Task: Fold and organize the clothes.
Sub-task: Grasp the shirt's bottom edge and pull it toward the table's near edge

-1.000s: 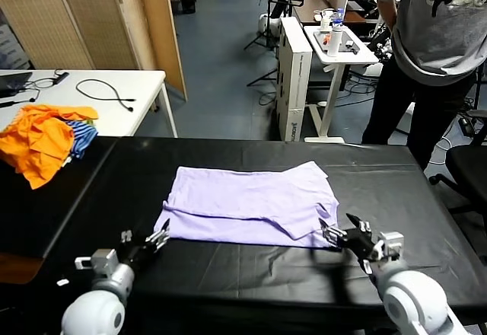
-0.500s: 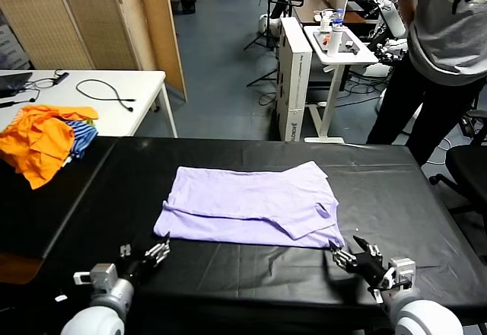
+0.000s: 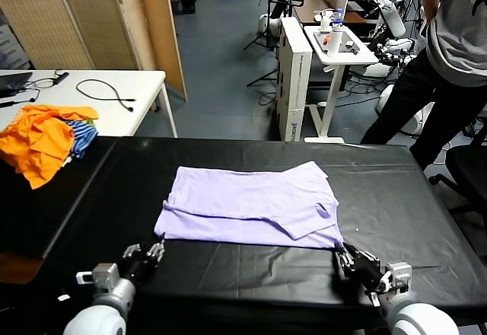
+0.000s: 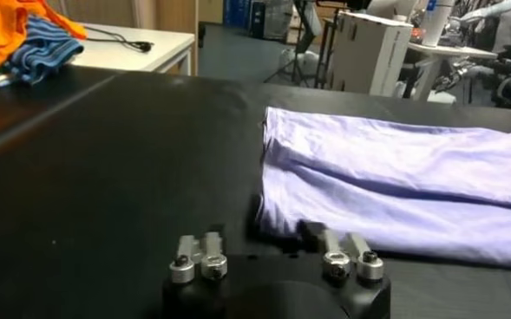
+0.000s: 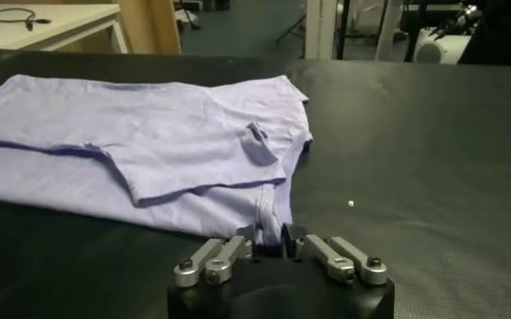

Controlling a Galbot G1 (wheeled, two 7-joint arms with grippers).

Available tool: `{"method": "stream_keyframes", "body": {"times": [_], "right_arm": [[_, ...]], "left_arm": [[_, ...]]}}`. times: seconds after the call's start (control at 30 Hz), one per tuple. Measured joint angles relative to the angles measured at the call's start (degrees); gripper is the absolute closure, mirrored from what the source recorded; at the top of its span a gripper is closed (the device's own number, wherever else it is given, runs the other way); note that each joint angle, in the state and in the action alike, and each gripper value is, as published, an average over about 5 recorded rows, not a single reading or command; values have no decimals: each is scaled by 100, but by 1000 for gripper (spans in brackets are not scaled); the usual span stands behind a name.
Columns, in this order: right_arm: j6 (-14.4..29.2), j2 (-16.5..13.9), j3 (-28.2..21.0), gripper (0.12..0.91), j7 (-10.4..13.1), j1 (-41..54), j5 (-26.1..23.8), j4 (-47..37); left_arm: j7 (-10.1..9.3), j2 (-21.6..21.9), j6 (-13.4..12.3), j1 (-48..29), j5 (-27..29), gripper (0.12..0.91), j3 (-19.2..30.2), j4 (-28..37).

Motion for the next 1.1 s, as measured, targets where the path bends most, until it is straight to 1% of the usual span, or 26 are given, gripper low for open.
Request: {"method": "stream_keyframes", "body": {"times": [0.03, 0.07, 0.17, 0.3, 0.47, 0.7, 0.77, 0.8, 0.87, 0.97, 1.0, 1.03, 1.1], "right_arm": [[-37, -23, 18, 876, 5, -32, 2, 43], [-70, -48, 39, 884, 8, -68, 3, 92], [-158, -106, 87, 886, 33, -189, 1, 251], [-228, -125, 109, 886, 52, -379, -41, 466], [-256, -126, 62, 886, 18, -638, -177, 706], [-351, -128, -5, 884, 70, -841, -205, 873], [-427, -131, 32, 854, 85, -902, -195, 947], [-465, -132, 57, 820, 95, -939, -191, 991], [-549, -128, 120, 716, 126, -1026, -180, 1102], [-660, -102, 236, 527, 160, -1192, -144, 1318], [-683, -90, 277, 470, 161, -1238, -117, 1394], [-698, -81, 320, 394, 158, -1272, -71, 1466], [-697, -75, 419, 284, 153, -1278, 87, 1574]], "left_arm": [[-2, 2, 1, 0, -9, 804, 2, 4], [-7, 4, 4, 8, -14, 841, 4, 0], [-81, 48, 54, 89, -39, 888, -11, -85], [-213, 212, 152, 341, -88, 885, -105, -350], [-266, 345, 156, 781, -59, 885, -294, -684], [-265, 251, 101, 1339, 79, 885, -433, -941], [-269, 188, 112, 1462, 131, 885, -434, -1012], [-277, 154, 123, 1517, 160, 885, -436, -1045], [-301, 89, 157, 1614, 214, 885, -445, -1108], [-344, 2, 227, 1746, 251, 872, -488, -1208], [-358, -26, 254, 1787, 256, 849, -508, -1245], [-373, -56, 285, 1830, 264, 825, -530, -1287], [-395, -118, 344, 1911, 301, 726, -570, -1375]]}}
